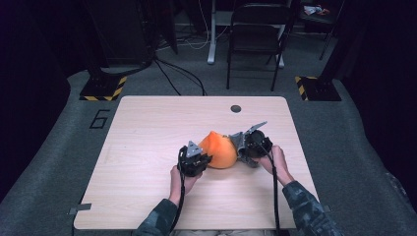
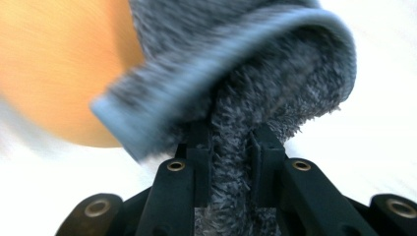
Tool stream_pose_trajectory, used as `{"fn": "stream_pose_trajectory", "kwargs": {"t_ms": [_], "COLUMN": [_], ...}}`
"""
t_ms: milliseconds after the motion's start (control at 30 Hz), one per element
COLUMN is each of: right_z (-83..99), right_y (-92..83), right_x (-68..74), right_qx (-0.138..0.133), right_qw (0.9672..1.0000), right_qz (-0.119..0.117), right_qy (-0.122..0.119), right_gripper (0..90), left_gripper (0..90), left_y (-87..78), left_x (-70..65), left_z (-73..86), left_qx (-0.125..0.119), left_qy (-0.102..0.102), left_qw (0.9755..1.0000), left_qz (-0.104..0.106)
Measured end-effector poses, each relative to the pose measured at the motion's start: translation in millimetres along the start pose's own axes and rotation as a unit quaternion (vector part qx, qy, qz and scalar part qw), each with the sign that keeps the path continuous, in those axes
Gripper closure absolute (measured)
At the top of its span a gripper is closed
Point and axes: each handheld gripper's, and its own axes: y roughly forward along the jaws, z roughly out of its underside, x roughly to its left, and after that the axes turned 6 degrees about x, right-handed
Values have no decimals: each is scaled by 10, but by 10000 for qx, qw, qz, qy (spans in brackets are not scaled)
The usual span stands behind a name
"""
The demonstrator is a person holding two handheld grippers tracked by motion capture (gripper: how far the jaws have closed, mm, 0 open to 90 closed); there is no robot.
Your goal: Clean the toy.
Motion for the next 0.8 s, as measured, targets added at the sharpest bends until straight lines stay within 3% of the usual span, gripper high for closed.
{"fn": "stream_pose_trajectory", "kwargs": {"t_ms": [133, 200, 267, 467, 567, 800], "right_z": [-64, -85, -109, -90, -79, -72], "right_y": [-369, -440, -391, -175, -170, -141], "right_x": [85, 150, 259, 323, 284, 244], "right_qx": [-605, -711, -598, -423, -433, -431], "right_qw": [9976, 9963, 9960, 9975, 9975, 9977], "right_qz": [-329, -410, -546, -388, -409, -448], "right_qy": [-56, -239, -384, -407, -378, -281], "right_gripper": [748, 748, 749, 749, 750, 750], "left_gripper": [802, 803, 801, 767, 652, 429], "left_y": [3, 2, 1, 4, -22, 20], "left_x": [-5, -6, -5, -14, -15, 1], "left_z": [-3, -3, -3, -7, -19, -18], "left_qx": [9, 16, 23, 3, -71, 121], "left_qy": [9, 19, 14, 24, 8, 221], "left_qw": [10000, 10000, 10000, 10000, 10000, 9993], "left_qz": [-9, -13, -5, 20, -9, -273]}}
